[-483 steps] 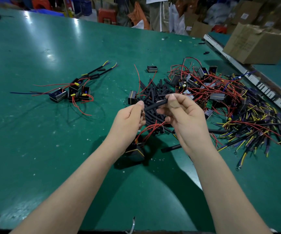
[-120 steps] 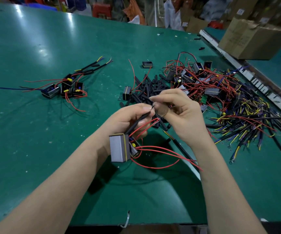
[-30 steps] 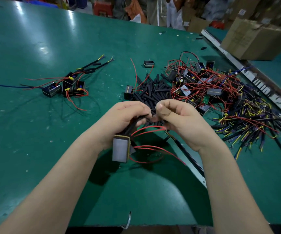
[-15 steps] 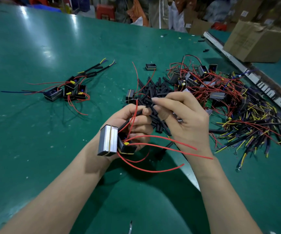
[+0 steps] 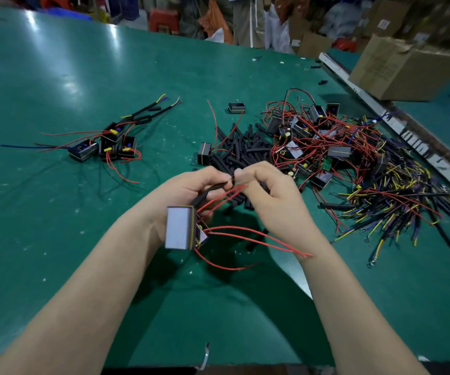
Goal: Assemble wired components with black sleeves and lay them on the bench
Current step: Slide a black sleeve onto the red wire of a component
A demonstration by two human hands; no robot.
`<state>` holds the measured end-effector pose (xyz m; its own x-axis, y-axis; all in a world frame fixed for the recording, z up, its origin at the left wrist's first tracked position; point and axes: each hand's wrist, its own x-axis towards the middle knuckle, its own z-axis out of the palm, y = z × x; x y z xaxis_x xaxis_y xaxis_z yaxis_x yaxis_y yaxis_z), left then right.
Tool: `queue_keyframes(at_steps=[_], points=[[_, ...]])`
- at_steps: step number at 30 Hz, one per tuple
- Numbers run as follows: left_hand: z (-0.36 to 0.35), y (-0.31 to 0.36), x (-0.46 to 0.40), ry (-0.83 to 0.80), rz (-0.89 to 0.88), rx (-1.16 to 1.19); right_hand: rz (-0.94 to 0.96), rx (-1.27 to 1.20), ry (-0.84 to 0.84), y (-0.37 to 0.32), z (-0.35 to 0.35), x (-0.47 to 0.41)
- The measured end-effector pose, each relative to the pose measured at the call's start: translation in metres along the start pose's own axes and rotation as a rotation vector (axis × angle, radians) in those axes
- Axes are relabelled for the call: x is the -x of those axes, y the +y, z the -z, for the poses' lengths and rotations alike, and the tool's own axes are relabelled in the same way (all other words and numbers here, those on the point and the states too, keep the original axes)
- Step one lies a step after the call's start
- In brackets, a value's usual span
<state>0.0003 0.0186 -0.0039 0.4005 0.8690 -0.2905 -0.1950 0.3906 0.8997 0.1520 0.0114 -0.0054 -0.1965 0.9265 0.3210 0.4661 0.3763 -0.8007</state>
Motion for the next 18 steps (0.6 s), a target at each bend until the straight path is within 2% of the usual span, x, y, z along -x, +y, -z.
queue_keyframes(at_steps=[2,4,6,7,10,13,15,18], points=[[0.000,-0.001,0.007,0.097,-0.135,-0.189,-0.293,-0.137,-0.097,-0.007,0.004,-0.003],[0.000,0.000,0.013,0.127,-0.253,-0.458,-0.576,-0.271,-0.234,-0.014,0.013,-0.005],[-0.002,0.002,0.019,0.125,-0.313,-0.696,-0.733,-0.400,-0.364,-0.016,0.022,-0.002],[-0.002,0.003,0.021,0.123,-0.313,-0.720,-0.747,-0.435,-0.398,-0.015,0.026,-0.001],[0.000,0.006,0.026,0.091,-0.259,-0.464,-0.578,-0.527,-0.395,-0.019,0.032,0.006],[0.004,0.007,0.026,0.099,-0.148,-0.235,-0.233,-0.497,-0.274,-0.017,0.031,0.013],[-0.001,0.010,0.027,-0.002,-0.039,-0.079,0.002,-0.430,-0.141,-0.012,0.029,0.016],[-0.016,0.020,0.029,-0.127,0.047,0.116,0.228,-0.313,-0.003,-0.008,0.024,0.018]])
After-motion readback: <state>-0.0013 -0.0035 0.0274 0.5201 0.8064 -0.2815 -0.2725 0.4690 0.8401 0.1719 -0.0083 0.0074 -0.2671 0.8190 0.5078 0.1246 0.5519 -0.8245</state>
